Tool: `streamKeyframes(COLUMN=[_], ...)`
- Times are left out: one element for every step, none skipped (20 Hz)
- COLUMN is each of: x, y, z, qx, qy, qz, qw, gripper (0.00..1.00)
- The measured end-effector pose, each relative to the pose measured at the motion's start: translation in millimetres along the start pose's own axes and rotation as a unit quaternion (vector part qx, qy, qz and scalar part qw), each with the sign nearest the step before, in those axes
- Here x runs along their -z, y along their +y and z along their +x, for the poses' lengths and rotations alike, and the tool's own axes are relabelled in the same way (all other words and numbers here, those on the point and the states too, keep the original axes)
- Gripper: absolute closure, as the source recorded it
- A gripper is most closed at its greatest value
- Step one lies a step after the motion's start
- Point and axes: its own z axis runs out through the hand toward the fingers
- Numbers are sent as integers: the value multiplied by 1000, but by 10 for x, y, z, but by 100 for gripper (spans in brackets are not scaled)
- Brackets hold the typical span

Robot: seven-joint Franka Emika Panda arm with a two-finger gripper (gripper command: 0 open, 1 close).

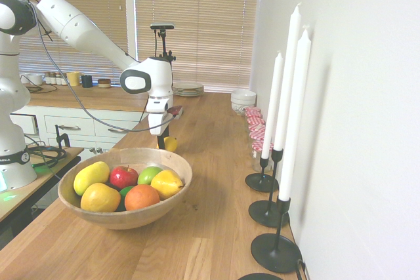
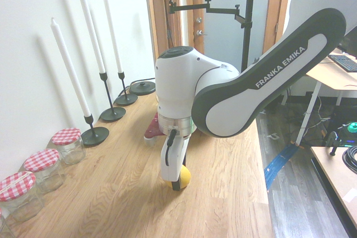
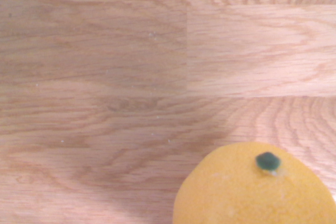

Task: Take yellow lemon out of the basket

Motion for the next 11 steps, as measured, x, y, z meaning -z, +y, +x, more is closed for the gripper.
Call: streamKeyframes(x=[0, -1, -2, -7, -10, -10, -10, -10, -10, -9, -8], y=[0, 2, 4, 9, 12, 14, 16, 17, 18, 19, 21], z=[0, 2, 4, 8, 11, 13, 15, 17, 18, 19, 21], qx=[0, 0, -1, -1, -1, -2, -2, -2, -2, -2, -2], qy=[0, 0, 0, 0, 0, 0, 0, 0, 0, 0, 0], qz=[0, 0, 0, -1, -1, -1, -1, -1, -1, -1, -1], qw=[1000, 1000, 1000, 1000, 1000, 1000, 1000, 1000, 1000, 1000, 1000], gripper=[0, 0, 0, 0, 0, 0, 0, 0, 0, 0, 0])
